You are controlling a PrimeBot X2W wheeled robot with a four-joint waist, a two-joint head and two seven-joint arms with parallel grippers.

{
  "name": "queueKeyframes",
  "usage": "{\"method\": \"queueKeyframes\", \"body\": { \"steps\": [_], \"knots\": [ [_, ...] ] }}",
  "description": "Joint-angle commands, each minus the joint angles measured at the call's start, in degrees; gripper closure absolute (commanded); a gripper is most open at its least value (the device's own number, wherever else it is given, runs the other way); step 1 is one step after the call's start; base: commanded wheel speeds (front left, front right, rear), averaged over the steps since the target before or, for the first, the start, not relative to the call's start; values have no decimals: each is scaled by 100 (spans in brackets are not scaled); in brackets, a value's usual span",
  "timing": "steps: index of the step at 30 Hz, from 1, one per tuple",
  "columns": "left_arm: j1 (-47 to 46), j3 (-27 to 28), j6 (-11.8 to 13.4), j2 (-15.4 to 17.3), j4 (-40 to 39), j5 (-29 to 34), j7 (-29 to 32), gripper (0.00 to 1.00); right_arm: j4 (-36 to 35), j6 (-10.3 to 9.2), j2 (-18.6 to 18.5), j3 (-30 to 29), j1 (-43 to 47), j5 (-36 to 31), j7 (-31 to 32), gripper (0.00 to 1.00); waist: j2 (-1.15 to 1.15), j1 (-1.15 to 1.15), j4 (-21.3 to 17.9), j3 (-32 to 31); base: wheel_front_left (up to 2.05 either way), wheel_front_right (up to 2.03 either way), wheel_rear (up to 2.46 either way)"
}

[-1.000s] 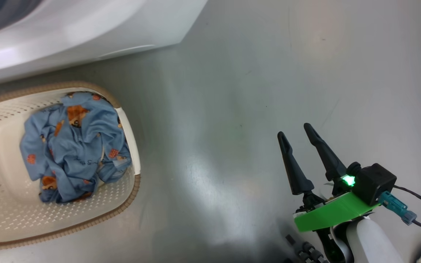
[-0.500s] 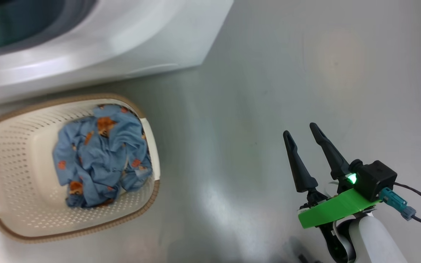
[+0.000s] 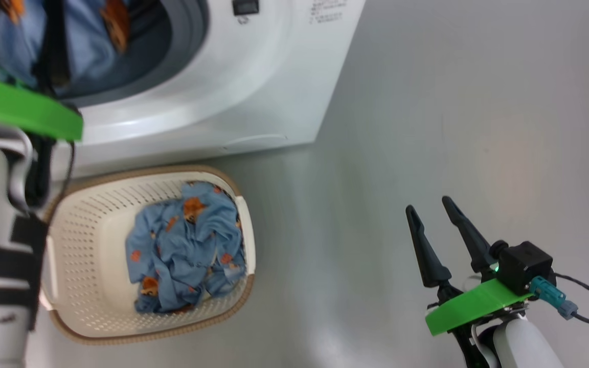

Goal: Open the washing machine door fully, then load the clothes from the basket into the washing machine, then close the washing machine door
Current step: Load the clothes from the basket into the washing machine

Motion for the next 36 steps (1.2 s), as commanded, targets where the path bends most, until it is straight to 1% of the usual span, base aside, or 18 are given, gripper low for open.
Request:
{"method": "queueKeyframes", "body": {
  "steps": [1,4,7,13,18,24,33,36],
  "knots": [
    [169,186,-15,217,-203,63,-13,0,-79,16,7,121,153,-61,-68,0,0,0,197,-337,0,0,0],
    [515,273,-15,126,-400,100,-13,0,-26,16,7,97,199,-56,-68,0,0,0,235,-521,0,0,0],
    [734,275,-15,95,-422,126,-13,0,10,16,7,82,249,-43,-68,0,0,0,254,-646,0,0,0],
    [824,274,-15,138,-481,139,-13,0,12,16,7,113,264,-21,-68,0,0,0,196,-620,0,0,0],
    [1154,368,-15,150,-725,108,-13,0,-8,16,7,93,293,6,-68,0,0,0,134,-697,0,0,0],
    [1825,680,-15,-32,-1103,166,-13,0,0,16,7,52,391,16,-68,0,0,0,158,-948,0,0,0],
    [2681,659,-15,-186,-1346,284,-13,0,18,16,7,68,519,4,-68,0,0,0,305,-1285,0,0,0],
    [2951,767,-15,-239,-1368,277,-13,0,26,16,7,88,546,-11,-68,0,0,0,335,-1374,0,0,0]
  ]
}}
